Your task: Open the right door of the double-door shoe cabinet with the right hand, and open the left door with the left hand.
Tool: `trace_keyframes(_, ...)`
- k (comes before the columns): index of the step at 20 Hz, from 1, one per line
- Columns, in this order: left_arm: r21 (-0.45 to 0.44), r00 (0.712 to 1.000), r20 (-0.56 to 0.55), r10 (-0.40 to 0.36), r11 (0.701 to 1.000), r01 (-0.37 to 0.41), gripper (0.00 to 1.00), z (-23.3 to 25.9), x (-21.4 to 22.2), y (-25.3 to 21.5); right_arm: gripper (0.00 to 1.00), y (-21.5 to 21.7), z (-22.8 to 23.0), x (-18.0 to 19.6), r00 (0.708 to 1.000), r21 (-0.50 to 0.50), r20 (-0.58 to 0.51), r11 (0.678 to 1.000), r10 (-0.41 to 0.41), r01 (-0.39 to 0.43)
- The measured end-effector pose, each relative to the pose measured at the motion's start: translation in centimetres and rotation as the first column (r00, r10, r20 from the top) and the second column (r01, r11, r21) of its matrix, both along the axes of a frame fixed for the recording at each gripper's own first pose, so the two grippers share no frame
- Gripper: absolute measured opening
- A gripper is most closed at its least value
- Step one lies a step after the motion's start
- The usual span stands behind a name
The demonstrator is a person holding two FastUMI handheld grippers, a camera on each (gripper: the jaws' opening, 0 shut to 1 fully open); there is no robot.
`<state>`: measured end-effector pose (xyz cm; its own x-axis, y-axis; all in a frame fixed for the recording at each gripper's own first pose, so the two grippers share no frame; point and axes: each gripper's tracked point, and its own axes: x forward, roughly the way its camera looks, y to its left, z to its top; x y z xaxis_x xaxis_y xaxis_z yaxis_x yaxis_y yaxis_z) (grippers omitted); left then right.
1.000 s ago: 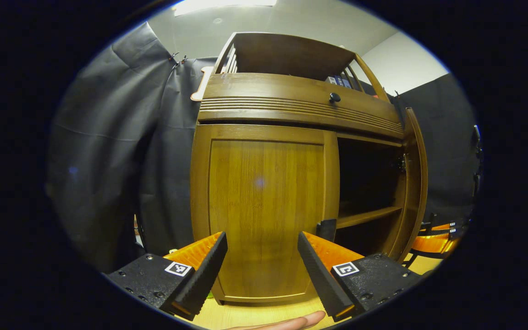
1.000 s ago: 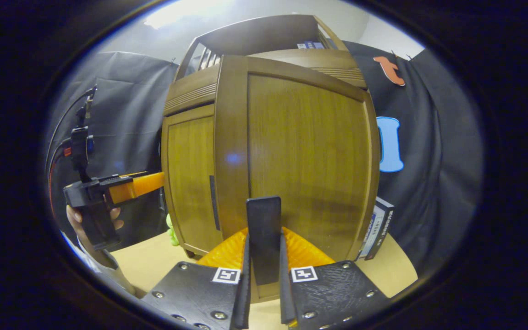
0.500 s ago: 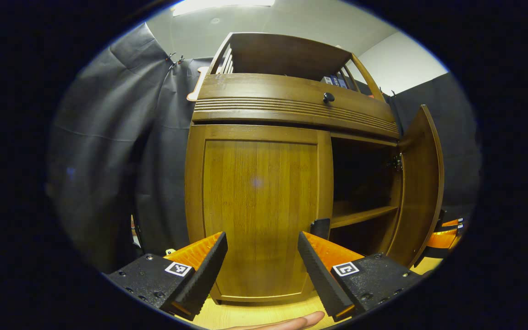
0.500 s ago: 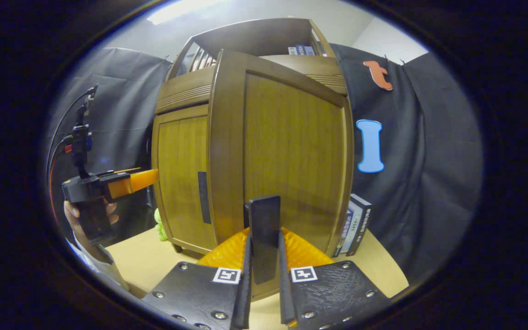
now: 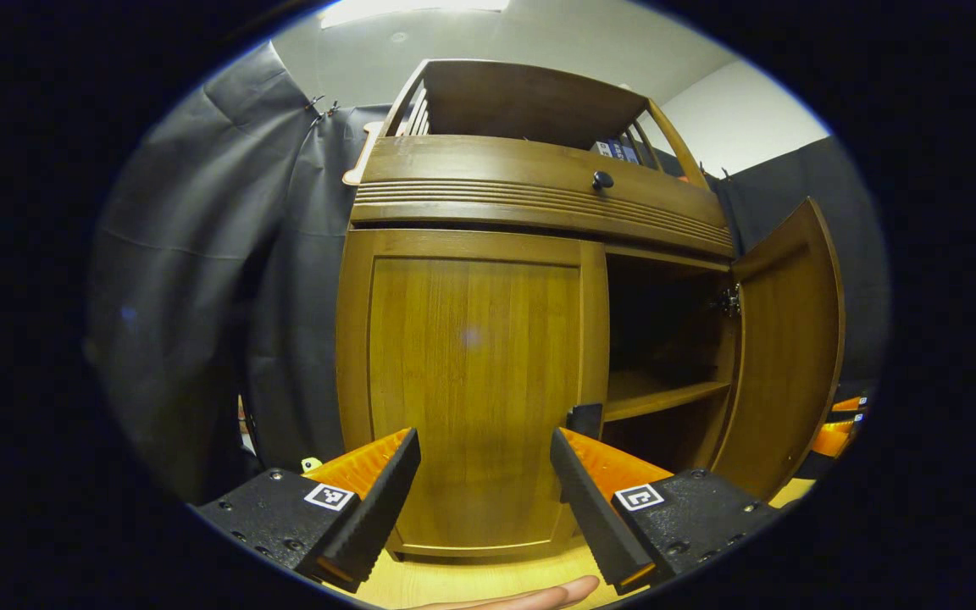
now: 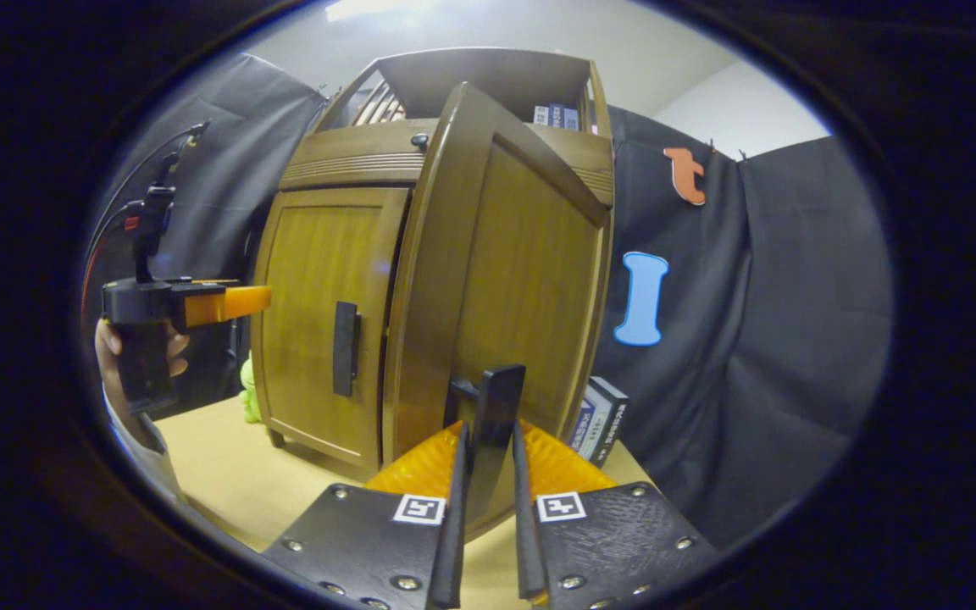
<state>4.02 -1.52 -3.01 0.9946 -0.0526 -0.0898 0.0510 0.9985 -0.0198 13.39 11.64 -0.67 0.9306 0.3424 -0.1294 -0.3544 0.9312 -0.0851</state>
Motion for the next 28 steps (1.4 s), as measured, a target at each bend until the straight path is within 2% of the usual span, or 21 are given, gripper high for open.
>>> trace_keyframes(5,0.008,1.0,0.008,0.0,1.0,0.0,0.96,0.1,0.0,0.0,0.25,-1.6,-0.2,-0.2,0.999,0.061,-0.023,0.997,-0.048,0.049)
trace_keyframes(6,0.009,1.0,0.008,0.001,1.0,-0.001,0.93,0.1,0.0,0.0,0.25,-2.1,-0.4,-0.1,0.998,0.069,-0.027,0.996,-0.056,0.058)
trace_keyframes(7,0.009,1.0,0.007,0.001,1.0,-0.001,0.96,0.1,0.0,-0.1,0.25,-2.7,-0.4,0.0,0.997,0.075,-0.029,0.995,-0.066,0.068)
trace_keyframes(10,0.01,1.0,-0.001,-0.002,1.0,0.002,0.93,-0.2,0.1,-0.2,0.25,-4.5,-0.8,0.5,0.992,0.074,-0.043,0.99,-0.117,0.12)
trace_keyframes(11,0.014,1.0,-0.002,0.0,1.0,0.0,0.96,-0.2,0.1,-0.2,0.27,-4.9,-0.9,0.5,0.99,0.067,-0.046,0.989,-0.13,0.133)
trace_keyframes(12,0.017,1.0,-0.001,0.002,1.0,-0.002,0.93,-0.2,0.2,-0.2,0.25,-5.8,-1.1,0.9,0.987,0.048,-0.037,0.986,-0.155,0.157)
trace_keyframes(13,0.019,1.0,-0.002,0.002,1.0,-0.002,0.96,-0.2,0.2,-0.2,0.19,-6.9,-1.0,0.9,0.984,0.028,-0.026,0.984,-0.174,0.174)
trace_keyframes(15,0.018,1.0,-0.002,0.0,1.0,0.0,0.96,-0.3,0.2,-0.3,0.16,-9.1,-0.7,1.2,0.981,0.021,-0.019,0.981,-0.195,0.195)
trace_keyframes(20,0.03,1.0,-0.007,0.002,1.0,-0.002,0.93,-0.6,0.3,-0.7,0.16,-13.1,-1.2,3.2,0.984,0.133,-0.096,0.978,-0.147,0.159)
trace_keyframes(21,0.032,1.0,-0.008,0.002,0.999,-0.002,0.96,-0.6,0.4,-0.8,0.08,-13.4,-0.9,3.6,0.989,0.196,-0.095,0.971,-0.118,0.134)
trace_keyframes(22,0.035,1.0,-0.007,0.0,0.999,0.0,0.92,-0.7,0.3,-1.0,0.01,-13.2,-1.8,3.7,0.99,0.214,-0.108,0.971,-0.088,0.11)
trace_keyframes(24,0.043,1.0,-0.006,-0.002,0.999,0.002,0.92,-0.7,0.3,-1.2,0.01,-13.6,-1.6,3.8,0.992,0.221,-0.102,0.971,-0.069,0.09)
trace_keyframes(27,0.044,1.0,-0.012,-0.004,0.999,0.004,0.92,-1.0,0.4,-1.5,0.01,-14.0,-1.5,4.0,0.995,0.148,-0.089,0.987,-0.053,0.066)
trace_keyframes(28,0.046,1.0,-0.014,-0.004,0.999,0.005,0.96,-1.1,0.5,-1.5,0.01,-14.0,-1.5,4.0,0.994,0.149,-0.099,0.987,-0.044,0.058)
